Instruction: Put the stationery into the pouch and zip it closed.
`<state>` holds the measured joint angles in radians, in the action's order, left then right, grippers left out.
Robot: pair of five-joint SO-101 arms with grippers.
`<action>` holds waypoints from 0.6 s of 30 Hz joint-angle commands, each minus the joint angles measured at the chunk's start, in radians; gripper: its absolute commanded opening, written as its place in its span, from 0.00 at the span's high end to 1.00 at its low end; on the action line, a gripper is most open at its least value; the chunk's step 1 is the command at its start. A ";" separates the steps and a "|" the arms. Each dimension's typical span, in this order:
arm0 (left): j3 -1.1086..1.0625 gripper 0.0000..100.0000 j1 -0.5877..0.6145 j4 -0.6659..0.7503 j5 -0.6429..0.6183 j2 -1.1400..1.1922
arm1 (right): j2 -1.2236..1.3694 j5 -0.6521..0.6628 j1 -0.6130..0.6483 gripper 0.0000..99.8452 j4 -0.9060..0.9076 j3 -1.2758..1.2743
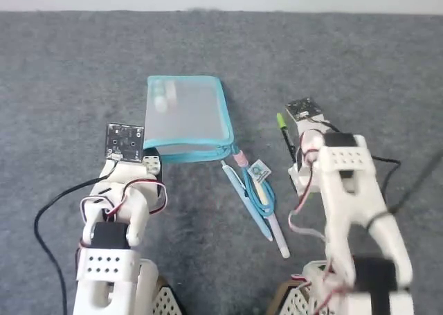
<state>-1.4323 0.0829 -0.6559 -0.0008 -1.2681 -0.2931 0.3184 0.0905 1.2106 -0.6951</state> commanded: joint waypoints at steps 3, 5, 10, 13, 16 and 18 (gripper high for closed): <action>0.056 0.99 0.005 0.023 -0.049 -0.005 | -0.369 0.084 0.056 0.99 0.283 0.087; 0.056 0.99 0.005 0.023 -0.055 0.000 | -0.455 0.115 0.105 0.99 0.395 0.149; 0.056 0.99 0.005 0.023 -0.057 0.000 | -0.530 0.155 0.363 0.99 0.579 0.272; 0.054 0.99 0.005 0.023 -0.054 0.000 | -0.515 0.121 0.473 0.99 0.584 0.281; 0.054 0.99 0.005 0.023 -0.054 0.000 | -0.447 0.114 0.524 0.99 0.582 0.279; 0.054 0.99 0.005 0.023 -0.054 0.000 | -0.387 0.114 0.541 0.99 0.582 0.285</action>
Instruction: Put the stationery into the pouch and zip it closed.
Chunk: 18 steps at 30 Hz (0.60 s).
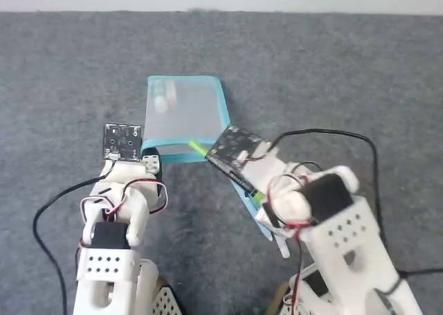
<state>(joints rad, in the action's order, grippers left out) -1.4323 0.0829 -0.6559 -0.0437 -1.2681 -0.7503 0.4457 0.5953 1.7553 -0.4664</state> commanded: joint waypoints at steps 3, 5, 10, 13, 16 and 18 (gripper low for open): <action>0.054 0.99 0.005 0.023 -0.011 0.000 | 0.147 -0.014 0.036 0.99 0.036 0.057; 0.054 0.99 0.005 0.023 -0.011 0.000 | 0.180 -0.020 0.033 0.99 0.018 0.058; 0.054 0.99 0.005 0.023 -0.011 0.000 | 0.252 -0.084 0.031 0.99 -0.019 0.133; 0.054 0.99 0.005 0.023 -0.011 0.000 | 0.295 -0.112 0.031 0.99 -0.016 0.221; 0.054 0.99 0.002 0.023 -0.011 0.000 | 0.363 -0.115 0.033 0.99 -0.016 0.304; 0.054 0.99 -0.002 0.021 -0.011 0.000 | 0.430 -0.115 0.033 0.99 -0.019 0.361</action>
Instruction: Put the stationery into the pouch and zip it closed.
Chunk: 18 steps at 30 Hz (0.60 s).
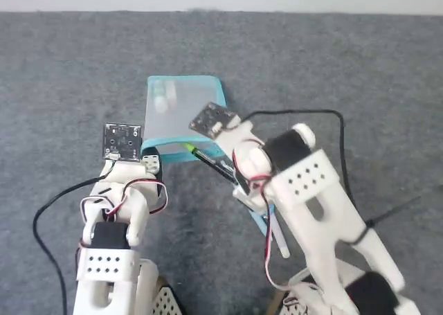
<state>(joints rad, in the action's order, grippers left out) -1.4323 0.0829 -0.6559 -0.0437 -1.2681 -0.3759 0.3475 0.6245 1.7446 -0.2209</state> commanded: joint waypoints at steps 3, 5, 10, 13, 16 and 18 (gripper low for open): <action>0.054 0.99 -0.002 0.021 -0.011 0.000 | 0.194 -0.046 0.004 0.99 -0.013 0.230; 0.054 0.99 -0.003 0.020 -0.011 0.000 | 0.298 -0.086 0.004 0.99 -0.013 0.331; 0.054 0.99 -0.014 0.018 -0.009 0.000 | 0.535 -0.216 0.004 0.99 0.010 0.632; 0.039 0.99 -0.066 0.020 -0.009 -0.006 | 0.641 -0.262 0.007 0.98 0.044 0.807; 0.036 0.99 -0.103 0.020 0.011 -0.006 | 0.691 -0.265 0.008 0.89 0.047 0.898; 0.036 0.99 -0.101 0.021 0.015 -0.008 | 0.694 -0.262 0.008 0.81 0.047 0.911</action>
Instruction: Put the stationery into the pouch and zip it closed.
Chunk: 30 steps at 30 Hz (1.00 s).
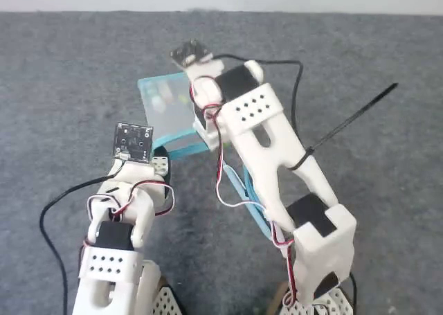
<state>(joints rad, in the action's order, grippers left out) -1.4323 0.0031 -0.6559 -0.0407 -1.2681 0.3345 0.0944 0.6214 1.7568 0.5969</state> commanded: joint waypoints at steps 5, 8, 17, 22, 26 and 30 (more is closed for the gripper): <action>0.039 0.99 0.020 0.023 0.012 -0.008 | -0.088 0.012 -0.024 0.76 0.039 0.092; 0.039 0.99 0.021 0.023 0.012 -0.008 | -0.150 0.038 -0.041 0.76 0.041 0.052; 0.082 0.99 0.152 0.025 -0.008 -0.008 | -0.398 0.114 -0.219 0.76 0.027 -0.354; 0.067 0.99 0.063 0.023 0.020 0.000 | -0.486 0.195 -0.302 0.76 -0.085 -0.678; 0.096 0.99 0.126 0.023 -0.035 0.000 | -0.530 0.198 -0.302 0.76 -0.245 -0.962; 0.107 0.99 0.232 0.020 -0.061 0.002 | -0.567 0.196 -0.302 0.76 -0.375 -1.149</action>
<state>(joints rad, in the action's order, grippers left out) -1.3940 0.1995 -0.6559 -0.0898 -1.2681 -0.1550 0.2770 0.3376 1.4638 -0.4603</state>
